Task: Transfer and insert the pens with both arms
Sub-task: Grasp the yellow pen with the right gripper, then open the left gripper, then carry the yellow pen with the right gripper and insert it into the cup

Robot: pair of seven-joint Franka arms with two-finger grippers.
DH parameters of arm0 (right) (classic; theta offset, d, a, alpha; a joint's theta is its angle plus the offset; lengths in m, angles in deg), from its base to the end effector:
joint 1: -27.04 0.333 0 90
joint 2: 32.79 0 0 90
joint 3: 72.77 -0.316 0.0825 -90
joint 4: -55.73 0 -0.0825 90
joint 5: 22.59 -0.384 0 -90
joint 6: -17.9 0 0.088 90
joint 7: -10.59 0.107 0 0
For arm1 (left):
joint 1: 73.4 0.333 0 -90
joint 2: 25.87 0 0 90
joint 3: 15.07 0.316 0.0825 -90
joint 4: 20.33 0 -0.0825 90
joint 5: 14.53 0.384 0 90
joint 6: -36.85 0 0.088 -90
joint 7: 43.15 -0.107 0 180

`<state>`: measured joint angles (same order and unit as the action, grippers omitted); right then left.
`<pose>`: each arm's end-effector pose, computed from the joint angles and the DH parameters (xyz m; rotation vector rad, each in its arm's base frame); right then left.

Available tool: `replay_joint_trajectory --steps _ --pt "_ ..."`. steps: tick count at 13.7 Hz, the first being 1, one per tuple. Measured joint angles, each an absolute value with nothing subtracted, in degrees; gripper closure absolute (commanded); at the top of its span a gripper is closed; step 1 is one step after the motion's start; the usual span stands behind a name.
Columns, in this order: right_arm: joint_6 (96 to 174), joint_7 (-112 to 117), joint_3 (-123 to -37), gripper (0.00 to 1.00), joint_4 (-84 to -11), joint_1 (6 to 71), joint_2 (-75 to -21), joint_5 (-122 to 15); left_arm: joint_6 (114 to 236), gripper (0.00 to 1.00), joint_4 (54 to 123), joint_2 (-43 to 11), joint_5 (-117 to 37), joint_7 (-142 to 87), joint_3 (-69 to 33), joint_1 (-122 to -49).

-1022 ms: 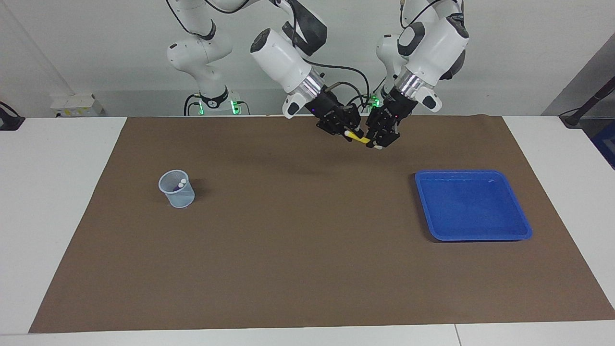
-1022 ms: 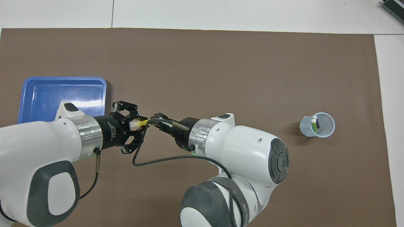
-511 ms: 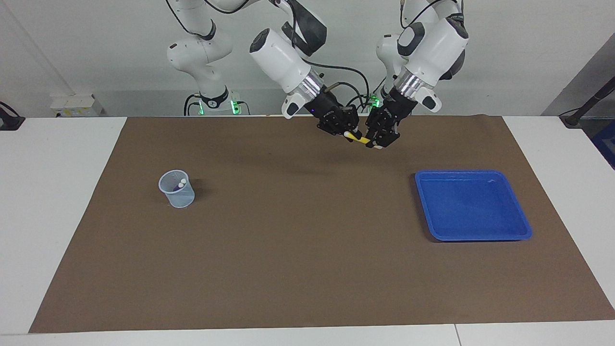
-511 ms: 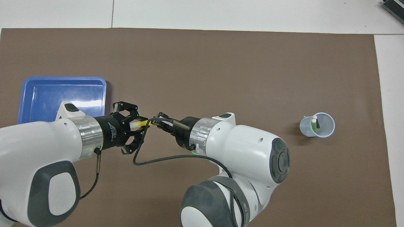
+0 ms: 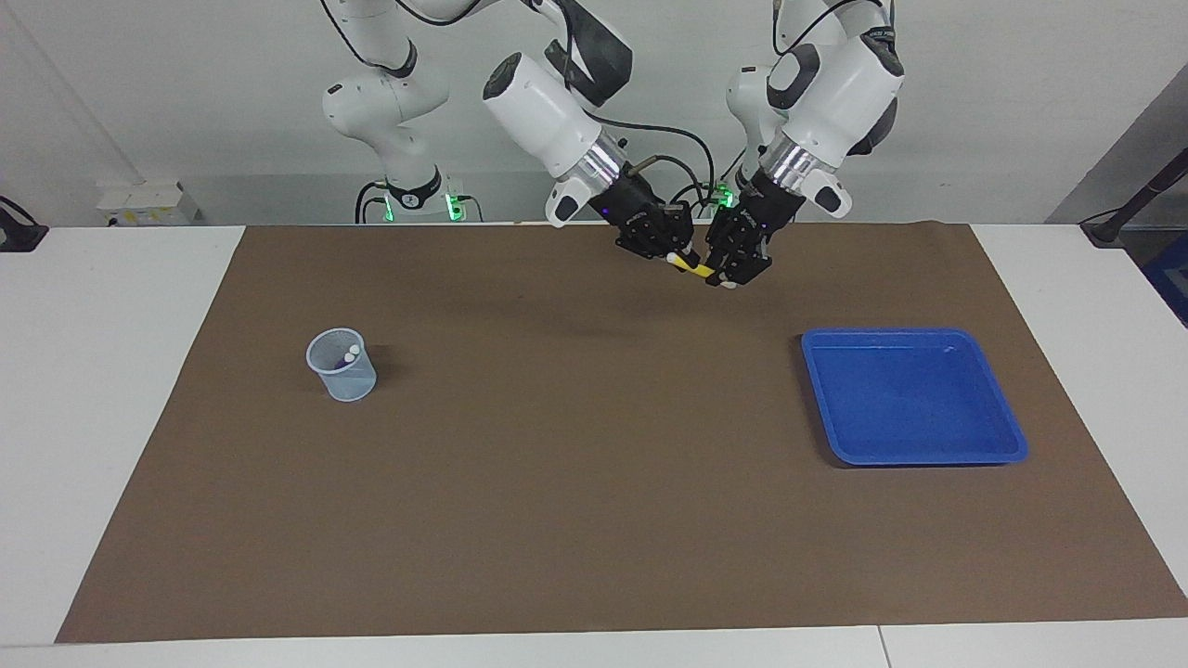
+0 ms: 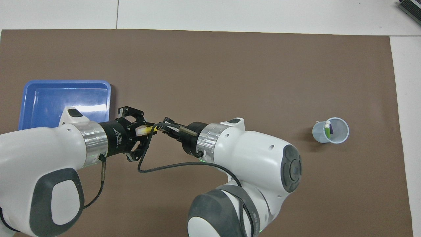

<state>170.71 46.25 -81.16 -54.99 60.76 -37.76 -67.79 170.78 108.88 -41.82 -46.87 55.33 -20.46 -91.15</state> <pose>0.4773 0.3998 0.5088 -2.2416 0.5574 -0.1301 0.4545 -0.2067 0.5160 1.7782 1.8991 -0.2888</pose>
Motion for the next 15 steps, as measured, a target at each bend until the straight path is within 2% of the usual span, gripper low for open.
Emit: replay_joint_trajectory --steps 6,8,11,13,15 --pt "168.5 44.1 -81.0 1.0 -55.2 59.1 -38.0 -67.8 171.0 0.0 108.9 -42.9 -46.9 55.3 -20.4 -91.2" --pt "163.6 38.1 -80.8 1.0 -55.2 56.3 -38.0 -67.1 171.0 0.0 108.9 -42.9 -46.9 55.2 -20.4 -91.2" --pt "154.0 30.8 -80.6 1.0 -55.1 50.0 -38.0 -57.9 170.6 0.0 108.9 -42.9 -46.8 50.5 -20.2 -91.1" --pt "148.8 25.9 -80.5 1.0 -55.0 47.5 -37.6 -52.4 166.8 0.0 109.0 -43.1 -46.8 38.8 -19.6 -90.3" --pt "143.7 21.3 -80.5 1.0 -54.8 45.6 -37.0 -46.7 159.4 0.0 109.0 -43.8 -46.8 23.5 -19.2 -86.0"
